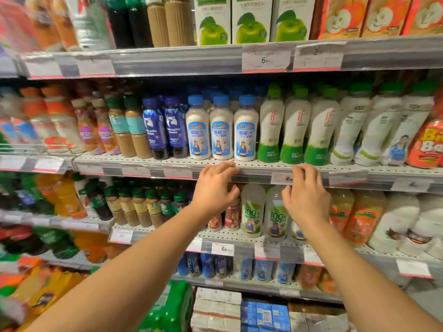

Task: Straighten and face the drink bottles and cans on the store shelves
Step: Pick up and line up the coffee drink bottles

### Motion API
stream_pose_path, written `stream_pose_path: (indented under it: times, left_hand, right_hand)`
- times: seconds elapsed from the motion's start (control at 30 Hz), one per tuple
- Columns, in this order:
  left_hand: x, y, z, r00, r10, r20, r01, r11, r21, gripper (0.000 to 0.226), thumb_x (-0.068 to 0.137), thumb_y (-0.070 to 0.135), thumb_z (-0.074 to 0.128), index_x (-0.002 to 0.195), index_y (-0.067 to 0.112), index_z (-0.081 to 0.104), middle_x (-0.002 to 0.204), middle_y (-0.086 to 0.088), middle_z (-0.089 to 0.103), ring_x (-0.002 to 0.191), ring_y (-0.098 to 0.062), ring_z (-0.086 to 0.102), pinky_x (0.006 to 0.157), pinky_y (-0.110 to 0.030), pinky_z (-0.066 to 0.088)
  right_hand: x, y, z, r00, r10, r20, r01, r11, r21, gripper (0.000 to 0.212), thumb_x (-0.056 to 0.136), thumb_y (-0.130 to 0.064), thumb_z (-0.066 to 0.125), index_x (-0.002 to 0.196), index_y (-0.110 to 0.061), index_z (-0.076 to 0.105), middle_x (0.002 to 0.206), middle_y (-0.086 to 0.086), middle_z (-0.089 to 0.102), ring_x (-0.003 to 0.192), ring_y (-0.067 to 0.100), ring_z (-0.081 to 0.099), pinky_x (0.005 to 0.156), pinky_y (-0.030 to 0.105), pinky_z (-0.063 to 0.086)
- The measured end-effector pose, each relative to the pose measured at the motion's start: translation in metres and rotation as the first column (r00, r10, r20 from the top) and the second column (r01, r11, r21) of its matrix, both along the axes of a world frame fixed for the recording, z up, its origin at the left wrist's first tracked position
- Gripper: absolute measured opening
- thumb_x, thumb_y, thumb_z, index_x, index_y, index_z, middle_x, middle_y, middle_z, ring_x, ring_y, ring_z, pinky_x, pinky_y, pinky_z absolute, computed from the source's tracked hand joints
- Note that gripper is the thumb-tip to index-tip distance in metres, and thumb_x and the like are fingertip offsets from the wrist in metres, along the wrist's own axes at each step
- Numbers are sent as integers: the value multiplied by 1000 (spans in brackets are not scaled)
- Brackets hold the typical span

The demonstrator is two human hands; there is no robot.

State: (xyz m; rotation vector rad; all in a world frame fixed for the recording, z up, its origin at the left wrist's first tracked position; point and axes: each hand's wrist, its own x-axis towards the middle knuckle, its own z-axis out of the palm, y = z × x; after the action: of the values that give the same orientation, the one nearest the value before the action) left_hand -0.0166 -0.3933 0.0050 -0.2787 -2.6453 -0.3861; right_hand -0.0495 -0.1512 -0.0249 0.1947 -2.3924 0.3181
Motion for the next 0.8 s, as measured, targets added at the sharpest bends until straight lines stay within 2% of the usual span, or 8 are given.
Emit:
stream_pose_path:
  times: [0.07, 0.1, 0.17, 0.23, 0.3, 0.43, 0.53, 0.8]
  left_hand:
    - [12, -3, -6, 995, -30, 92, 35, 998, -60, 65, 90, 37, 63, 151, 29, 41, 165, 9, 26, 153, -15, 19, 125, -47, 15]
    - [19, -6, -9, 993, -37, 109, 45, 997, -69, 67, 90, 36, 64, 152, 29, 40, 166, 8, 23, 153, -16, 17, 125, -46, 15]
    - [40, -15, -18, 994, -35, 107, 39, 999, -34, 60, 89, 36, 63, 147, 27, 48, 159, 4, 38, 145, -19, 34, 119, -42, 31]
    - [66, -30, -29, 984, -20, 175, 21, 1000, -5, 45, 88, 39, 54, 131, 27, 60, 137, 4, 60, 123, -21, 55, 100, -39, 48]
    - [86, -54, -46, 962, -5, 273, 16, 999, -37, 37, 86, 40, 49, 117, 27, 65, 117, 5, 66, 107, -22, 62, 86, -38, 52]
    - [108, -119, -67, 919, 110, 378, -80, 992, -94, 36, 91, 38, 56, 124, 27, 64, 127, 6, 65, 119, -19, 58, 97, -32, 46]
    - [113, -161, -61, 939, 152, 307, -131, 987, -88, 38, 93, 35, 60, 130, 28, 61, 133, 7, 62, 124, -18, 55, 102, -31, 44]
    - [71, -243, -25, 990, 134, -42, -137, 987, -86, 61, 87, 28, 68, 145, 23, 48, 153, -4, 46, 140, -31, 39, 112, -51, 39]
  right_hand:
    - [0, 2, 3, 999, 10, 39, -11, 1000, 9, 53, 82, -18, 70, 130, -2, 56, 130, 17, 48, 120, 35, 48, 66, 45, 58]
    - [1, 1, 2, 998, 20, 56, -20, 1000, 0, 54, 83, -20, 68, 132, -3, 54, 133, 18, 47, 123, 36, 46, 69, 45, 57]
    - [11, -8, -2, 995, 76, 71, -73, 996, -44, 53, 84, -21, 67, 132, -3, 55, 136, 19, 47, 124, 38, 46, 76, 48, 57]
    - [28, -26, -13, 975, 195, 108, -190, 980, -59, 48, 86, -22, 67, 131, -6, 59, 135, 14, 49, 119, 36, 50, 81, 47, 56]
    - [48, -47, -27, 903, 329, 275, -326, 944, -58, 40, 93, -29, 61, 131, -16, 59, 134, 3, 49, 113, 27, 54, 84, 40, 52]
    - [61, -82, -57, 668, 407, 623, -506, 862, -21, 35, 97, -40, 55, 130, -28, 58, 135, -6, 50, 125, 18, 52, 96, 36, 46]
    - [52, -113, -69, 571, 383, 726, -543, 840, -16, 43, 95, -41, 58, 136, -26, 57, 146, 1, 49, 139, 23, 44, 108, 40, 41]
    - [16, -217, -77, 560, 365, 744, -524, 852, -24, 60, 93, -37, 60, 148, -18, 43, 144, 4, 46, 129, 31, 53, 100, 45, 47]
